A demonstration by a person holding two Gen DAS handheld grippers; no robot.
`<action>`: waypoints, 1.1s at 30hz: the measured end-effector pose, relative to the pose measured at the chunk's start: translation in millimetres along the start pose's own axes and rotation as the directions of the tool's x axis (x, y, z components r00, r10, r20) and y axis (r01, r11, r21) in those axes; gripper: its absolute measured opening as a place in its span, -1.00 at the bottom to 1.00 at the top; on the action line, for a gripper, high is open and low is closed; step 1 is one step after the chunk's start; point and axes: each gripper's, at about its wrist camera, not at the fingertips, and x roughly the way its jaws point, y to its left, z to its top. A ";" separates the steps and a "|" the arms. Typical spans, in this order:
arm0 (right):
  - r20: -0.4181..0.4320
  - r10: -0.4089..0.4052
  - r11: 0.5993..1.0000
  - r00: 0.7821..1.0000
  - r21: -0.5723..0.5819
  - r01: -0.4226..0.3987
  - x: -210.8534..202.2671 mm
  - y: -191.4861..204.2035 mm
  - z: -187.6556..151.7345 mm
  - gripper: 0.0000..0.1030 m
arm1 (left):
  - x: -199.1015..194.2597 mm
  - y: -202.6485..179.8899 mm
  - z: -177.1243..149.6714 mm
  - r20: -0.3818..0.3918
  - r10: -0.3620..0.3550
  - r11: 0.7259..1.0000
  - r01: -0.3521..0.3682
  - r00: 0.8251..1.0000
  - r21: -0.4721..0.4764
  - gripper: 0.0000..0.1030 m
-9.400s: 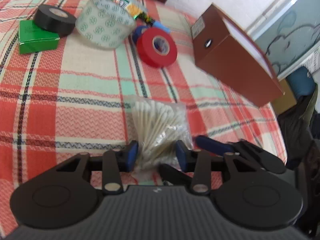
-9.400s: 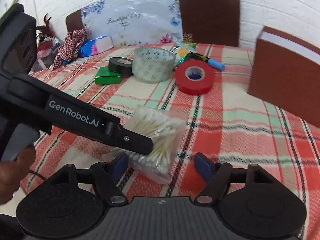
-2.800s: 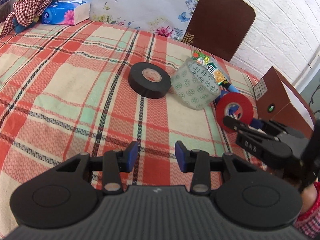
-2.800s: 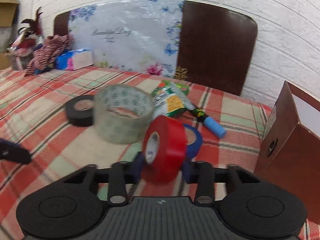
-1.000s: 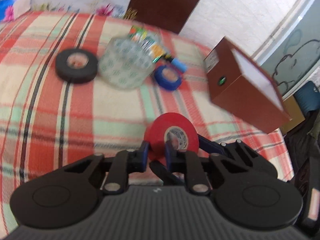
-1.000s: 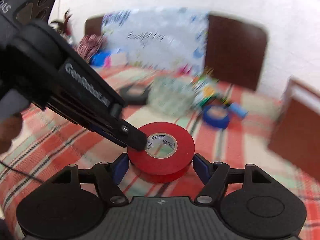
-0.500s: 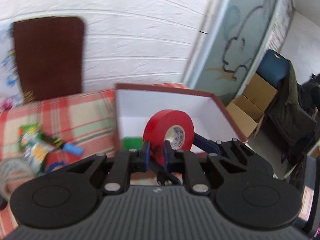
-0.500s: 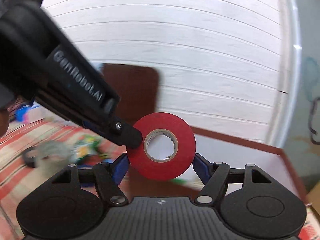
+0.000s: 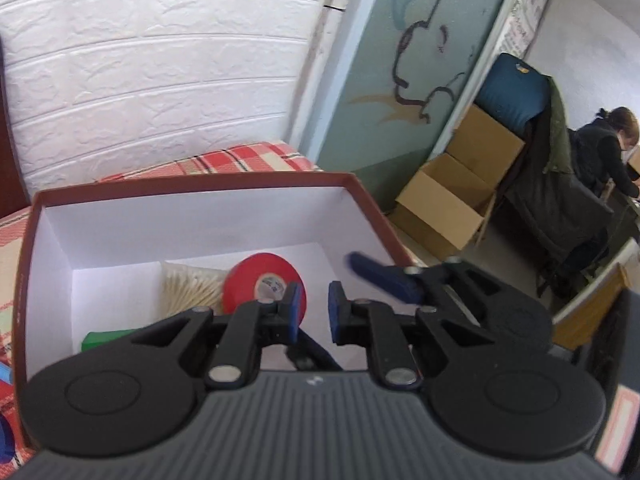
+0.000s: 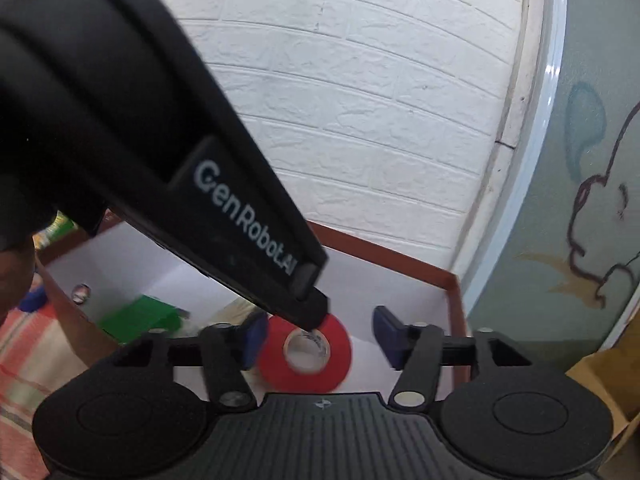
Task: Organize objects
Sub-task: 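Carry the red tape into the brown box and release it, then move the right gripper to the clear tape roll and grasp it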
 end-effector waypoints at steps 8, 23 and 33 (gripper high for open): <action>0.100 0.007 0.993 0.995 0.113 -0.018 -39.1 2.0 -16.5 0.15 | -42.0 32.3 -10.8 0.063 0.025 0.995 -0.019 0.998 -0.094 -0.65; 0.112 0.096 0.957 0.989 0.263 -0.122 -82.1 58.4 -28.7 0.15 | -137.1 92.2 -116.0 0.017 0.169 0.966 -0.163 0.985 -0.200 -0.65; -0.014 0.311 0.938 0.950 0.168 -0.305 -76.7 159.3 -28.1 0.14 | -206.7 199.6 -211.3 -0.049 0.417 0.831 -0.403 0.908 -0.385 -0.65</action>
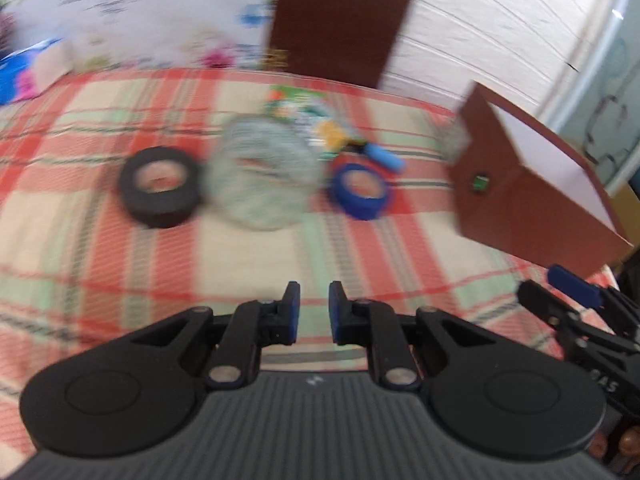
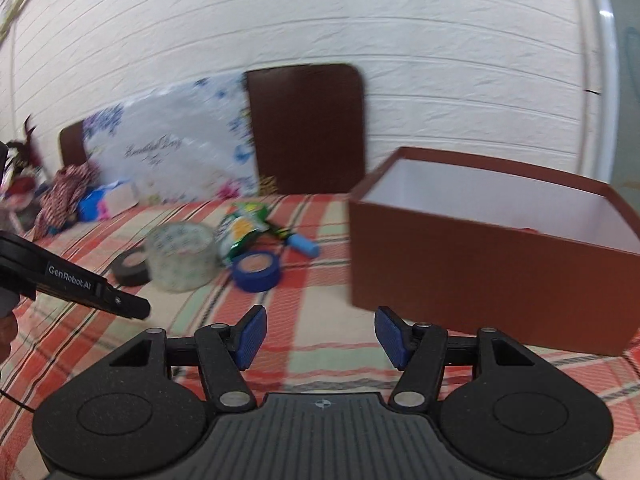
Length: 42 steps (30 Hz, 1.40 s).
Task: Organize objects
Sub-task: 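Move the right gripper to the clear tape roll and grasp it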
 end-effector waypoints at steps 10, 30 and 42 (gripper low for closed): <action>-0.051 0.173 0.979 0.984 -0.102 -0.178 49.6 92.4 33.5 0.13 | -19.8 139.6 -21.6 0.099 0.187 0.963 -0.163 0.977 -0.215 -0.65; -0.246 0.236 0.841 0.940 -0.432 -0.325 29.6 156.2 45.2 -0.04 | -39.1 150.3 -22.1 0.115 0.006 0.965 0.025 0.993 -0.263 -0.47; -0.184 0.181 0.940 0.966 -0.256 -0.225 21.9 105.6 -18.6 0.41 | -36.8 68.8 -1.4 0.066 -0.146 0.980 0.153 0.987 -0.127 0.08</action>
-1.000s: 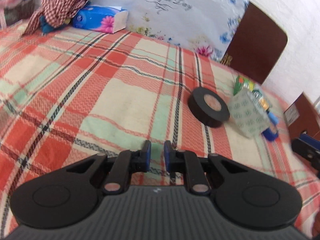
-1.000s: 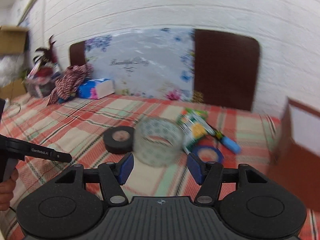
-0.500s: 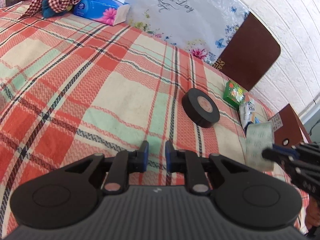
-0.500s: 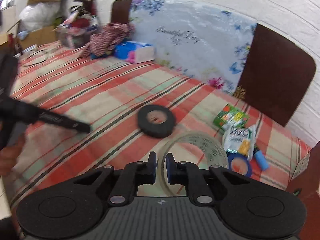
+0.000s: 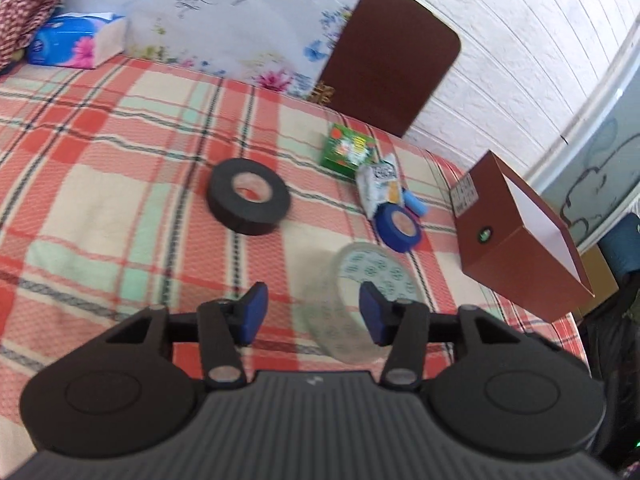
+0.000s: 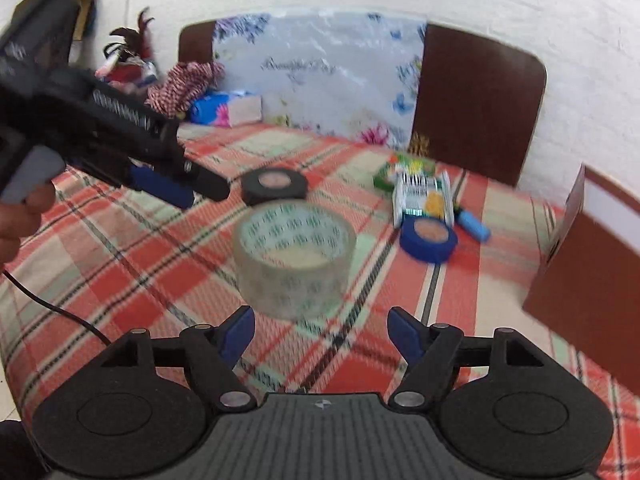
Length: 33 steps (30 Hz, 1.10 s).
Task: Organize objects
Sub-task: 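Move the right gripper to the clear tape roll and grasp it, then place the clear tape into the brown box and open the right gripper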
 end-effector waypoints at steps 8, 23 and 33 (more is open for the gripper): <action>0.013 0.048 0.998 0.999 -0.038 -0.048 44.1 4.2 13.4 0.66 | 51.3 -31.2 6.4 -0.117 0.114 0.992 -0.106 0.987 0.073 -0.16; 0.259 -0.171 0.981 0.951 -0.043 0.189 -7.7 -30.6 53.3 0.66 | 27.2 -129.4 60.4 0.019 0.013 0.976 -0.017 1.000 0.215 -0.44; 0.171 -0.382 0.924 0.908 0.072 0.375 -42.2 -186.9 51.8 0.66 | 121.5 -284.9 93.4 -0.052 -0.145 0.907 0.154 0.988 0.392 -0.44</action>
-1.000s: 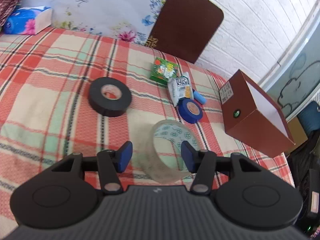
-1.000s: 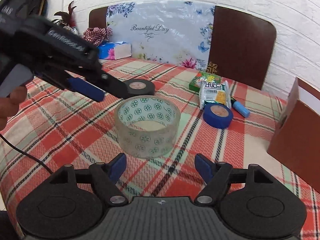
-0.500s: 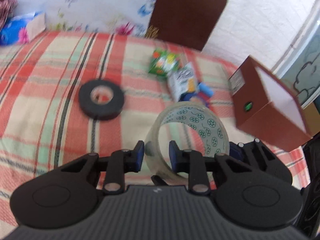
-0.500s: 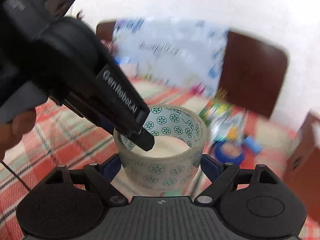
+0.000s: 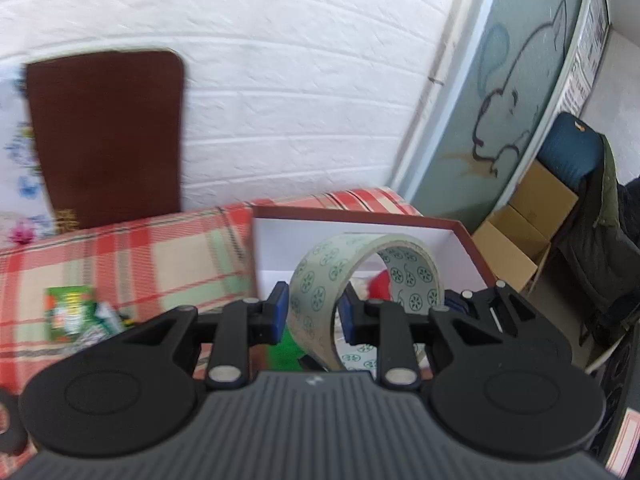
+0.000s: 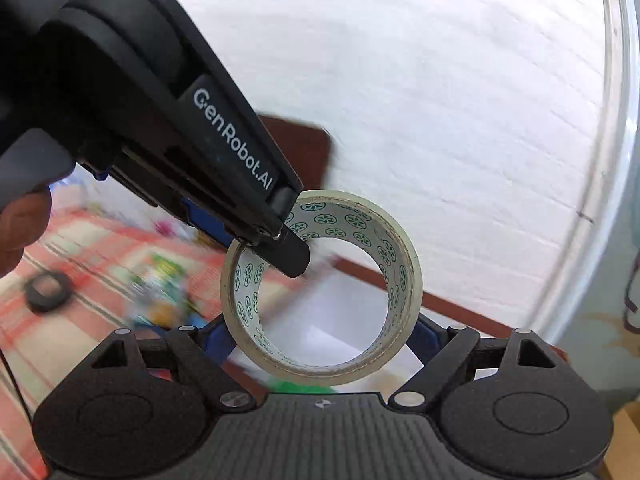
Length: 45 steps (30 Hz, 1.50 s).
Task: Organize objects
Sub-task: 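Place the clear tape into the brown box and open the right gripper, then move the right gripper to the black tape roll and grasp it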
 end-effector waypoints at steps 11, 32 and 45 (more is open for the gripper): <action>-0.061 0.044 0.991 0.997 0.133 -0.035 33.0 -50.6 -35.3 0.71 | 93.9 -12.7 2.3 -0.058 0.167 0.986 -0.167 0.984 0.013 -0.26; 0.004 -0.061 0.916 0.998 0.398 0.055 -99.4 3.6 -56.1 0.69 | -62.4 -14.8 -61.1 0.059 0.270 0.958 -0.274 0.961 0.081 -0.15; -0.058 -0.055 0.855 0.997 0.513 0.077 -145.7 74.9 -60.1 0.53 | -133.5 25.8 -149.6 0.074 0.283 0.956 -0.287 0.956 0.051 -0.01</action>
